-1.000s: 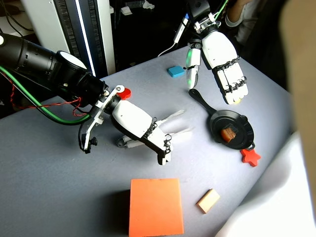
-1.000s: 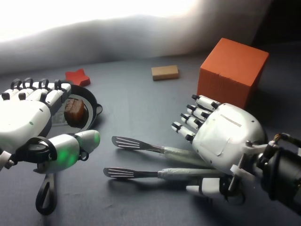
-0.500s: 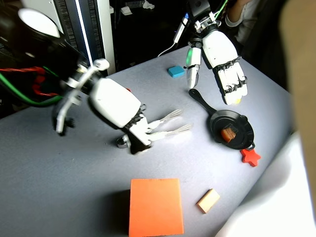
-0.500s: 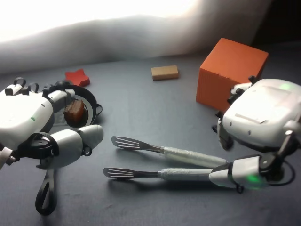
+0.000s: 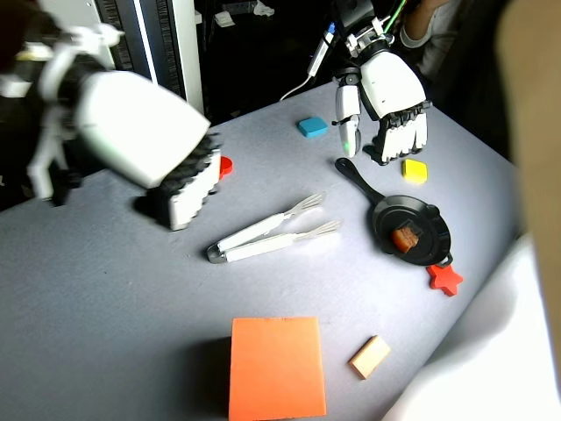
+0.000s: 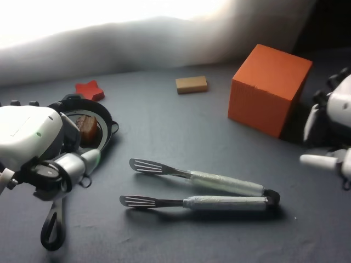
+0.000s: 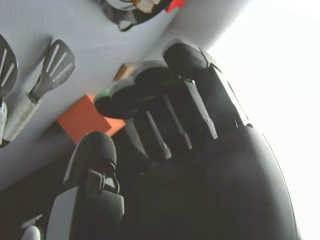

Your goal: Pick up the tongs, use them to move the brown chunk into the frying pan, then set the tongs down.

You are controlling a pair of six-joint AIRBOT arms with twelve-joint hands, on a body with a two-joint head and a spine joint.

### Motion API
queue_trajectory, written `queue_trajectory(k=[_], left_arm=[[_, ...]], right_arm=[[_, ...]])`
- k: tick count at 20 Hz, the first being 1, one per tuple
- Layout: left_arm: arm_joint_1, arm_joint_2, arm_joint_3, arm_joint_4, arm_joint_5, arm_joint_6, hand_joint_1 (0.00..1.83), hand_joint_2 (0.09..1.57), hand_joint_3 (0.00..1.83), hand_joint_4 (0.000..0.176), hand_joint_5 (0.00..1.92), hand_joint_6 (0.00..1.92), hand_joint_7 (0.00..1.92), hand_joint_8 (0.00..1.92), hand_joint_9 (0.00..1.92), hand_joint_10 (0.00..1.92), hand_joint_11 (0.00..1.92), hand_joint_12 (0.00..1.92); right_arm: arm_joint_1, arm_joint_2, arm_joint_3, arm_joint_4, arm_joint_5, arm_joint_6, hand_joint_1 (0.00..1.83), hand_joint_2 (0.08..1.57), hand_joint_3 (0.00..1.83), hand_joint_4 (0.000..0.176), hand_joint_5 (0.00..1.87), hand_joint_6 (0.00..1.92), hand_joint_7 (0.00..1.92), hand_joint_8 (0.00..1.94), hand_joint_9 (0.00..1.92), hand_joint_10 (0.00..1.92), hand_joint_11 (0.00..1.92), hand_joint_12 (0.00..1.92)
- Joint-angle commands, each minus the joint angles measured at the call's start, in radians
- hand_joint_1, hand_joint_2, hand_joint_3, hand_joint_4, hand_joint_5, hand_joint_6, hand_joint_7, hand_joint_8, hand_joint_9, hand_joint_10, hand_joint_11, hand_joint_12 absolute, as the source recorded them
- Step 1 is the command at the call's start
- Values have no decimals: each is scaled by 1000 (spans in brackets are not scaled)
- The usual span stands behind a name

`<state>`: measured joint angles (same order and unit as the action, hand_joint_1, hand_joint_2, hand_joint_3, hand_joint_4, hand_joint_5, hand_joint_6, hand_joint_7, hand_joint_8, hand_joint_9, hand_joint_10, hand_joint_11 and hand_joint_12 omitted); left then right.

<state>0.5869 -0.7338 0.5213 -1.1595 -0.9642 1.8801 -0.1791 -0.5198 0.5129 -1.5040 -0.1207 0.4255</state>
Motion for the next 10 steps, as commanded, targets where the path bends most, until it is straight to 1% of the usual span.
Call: queue_trajectory(k=[1, 2, 3, 4, 5, 6, 7, 8, 9, 10], left_arm=[[-14, 2, 4, 66, -74, -2, 578, 1422, 0, 0, 970, 1692, 1135, 1827, 1217, 1921, 1133, 1921], [-15, 2, 6, 68, -74, -1, 574, 1439, 5, 0, 985, 1741, 1118, 1859, 1196, 1921, 1137, 1921], [-15, 2, 8, 71, -74, 0, 574, 1439, 5, 0, 985, 1741, 1118, 1859, 1196, 1921, 1137, 1921], [-15, 0, 10, 72, -74, 0, 551, 1450, 7, 0, 966, 1802, 1102, 1894, 1180, 1921, 1138, 1921], [-14, 0, 12, 72, -69, 1, 551, 1450, 7, 0, 966, 1802, 1102, 1894, 1180, 1921, 1138, 1921], [-13, 0, 15, 74, -60, 1, 608, 1436, 0, 0, 958, 1798, 1096, 1893, 1170, 1921, 1127, 1921], [-11, 0, 16, 79, -53, 1, 608, 1436, 0, 0, 958, 1798, 1096, 1893, 1170, 1921, 1127, 1921], [-10, 0, 17, 81, -49, 1, 571, 1443, 3, 0, 949, 1797, 1095, 1884, 1165, 1921, 1114, 1921], [-9, 0, 16, 81, -47, 1, 546, 1453, 7, 0, 946, 1790, 1094, 1877, 1162, 1921, 1109, 1921], [-9, 0, 16, 81, -45, 1, 561, 1444, 2, 0, 935, 1768, 1092, 1864, 1162, 1921, 1116, 1921]], right_arm=[[18, 8, -5, -13, 60, 2, 605, 1437, 16, 0, 1133, 1680, 1248, 1871, 1294, 1921, 1326, 1921], [20, 16, -5, -13, 42, -11, 647, 1445, 19, 0, 1143, 1717, 1282, 1901, 1337, 1921, 1358, 1921], [19, 17, -4, -13, 10, -23, 647, 1445, 19, 0, 1143, 1717, 1282, 1901, 1337, 1921, 1358, 1921], [17, 17, -2, -13, -9, -25, 649, 1459, 29, 0, 1169, 1780, 1301, 1924, 1356, 1921, 1394, 1921], [15, 17, 3, -13, -10, -22, 649, 1459, 29, 0, 1169, 1780, 1301, 1924, 1356, 1921, 1394, 1921], [16, 17, 5, -13, -10, -18, 623, 1458, 41, 148, 1201, 1710, 1305, 1903, 1356, 1921, 1388, 1921], [18, 16, 5, -13, -10, -20, 623, 1458, 41, 148, 1201, 1710, 1305, 1903, 1356, 1921, 1388, 1921], [23, 14, 4, -13, -10, -24, 608, 1458, 44, 170, 1197, 1674, 1297, 1903, 1348, 1921, 1379, 1921], [25, 13, 4, -13, -10, -38, 599, 1457, 45, 175, 1188, 1685, 1284, 1893, 1334, 1921, 1371, 1921], [30, 11, 4, -13, -13, -60, 621, 1450, 42, 176, 1183, 1671, 1278, 1887, 1318, 1921, 1359, 1921]])
